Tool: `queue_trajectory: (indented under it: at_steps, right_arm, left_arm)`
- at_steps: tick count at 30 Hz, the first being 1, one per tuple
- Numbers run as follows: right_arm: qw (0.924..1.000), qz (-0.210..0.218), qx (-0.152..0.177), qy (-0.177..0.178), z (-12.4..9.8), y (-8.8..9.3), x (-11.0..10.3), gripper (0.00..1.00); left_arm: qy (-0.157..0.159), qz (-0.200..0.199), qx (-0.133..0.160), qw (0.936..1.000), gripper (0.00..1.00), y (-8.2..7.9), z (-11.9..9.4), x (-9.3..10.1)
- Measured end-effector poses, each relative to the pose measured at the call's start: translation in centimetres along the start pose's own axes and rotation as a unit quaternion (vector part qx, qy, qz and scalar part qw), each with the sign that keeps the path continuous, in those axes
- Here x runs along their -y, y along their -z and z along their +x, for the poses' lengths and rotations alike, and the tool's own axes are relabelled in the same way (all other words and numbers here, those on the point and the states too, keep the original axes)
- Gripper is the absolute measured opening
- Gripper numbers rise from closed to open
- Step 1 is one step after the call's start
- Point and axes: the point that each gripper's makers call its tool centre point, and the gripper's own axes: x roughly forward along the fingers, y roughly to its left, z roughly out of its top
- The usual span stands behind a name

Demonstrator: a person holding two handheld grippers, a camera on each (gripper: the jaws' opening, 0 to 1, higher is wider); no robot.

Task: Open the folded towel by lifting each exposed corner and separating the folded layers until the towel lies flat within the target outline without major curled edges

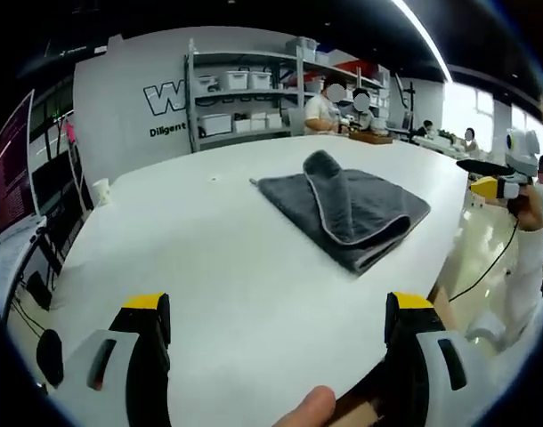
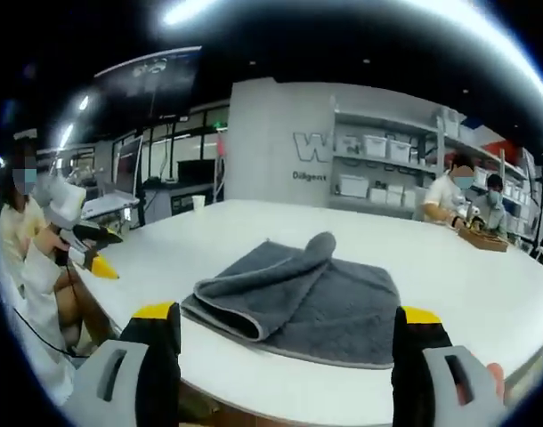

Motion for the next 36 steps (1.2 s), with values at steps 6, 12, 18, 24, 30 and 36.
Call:
queue_trajectory:
  at_steps: [6, 12, 18, 24, 30, 36]
  right_arm:
    - [0.9983, -0.012, -0.054, 0.018, -0.2, 1.9, 0.9, 0.99]
    - [0.9967, -0.011, -0.074, 0.033, 0.0, 2.9, 2.0, 0.99]
    - [0.9972, -0.004, -0.070, 0.027, -0.2, 2.8, 2.0, 0.99]
    - [0.9977, -0.002, -0.063, 0.024, -0.4, 2.6, 1.9, 0.99]
    - [0.9984, -0.005, -0.054, 0.016, -0.5, 2.2, 1.6, 0.99]
    - [0.9984, -0.008, -0.053, 0.018, -0.5, 2.2, 1.5, 0.99]
  left_arm:
    - [0.020, 0.008, -0.009, 0.9997, 1.00, -0.1, 1.1, 1.5]
    - [0.041, 0.016, -0.016, 0.9989, 1.00, -0.2, 2.1, 3.1]
    - [0.047, 0.015, -0.019, 0.9986, 0.99, -0.1, 3.1, 3.7]
    - [0.068, 0.005, -0.019, 0.9975, 0.99, 0.0, 4.9, 4.7]
    - [0.124, -0.019, 0.028, 0.9918, 0.98, -1.7, 6.2, 7.1]
    - [0.174, -0.072, 0.058, 0.9804, 0.97, -2.8, 8.1, 9.6]
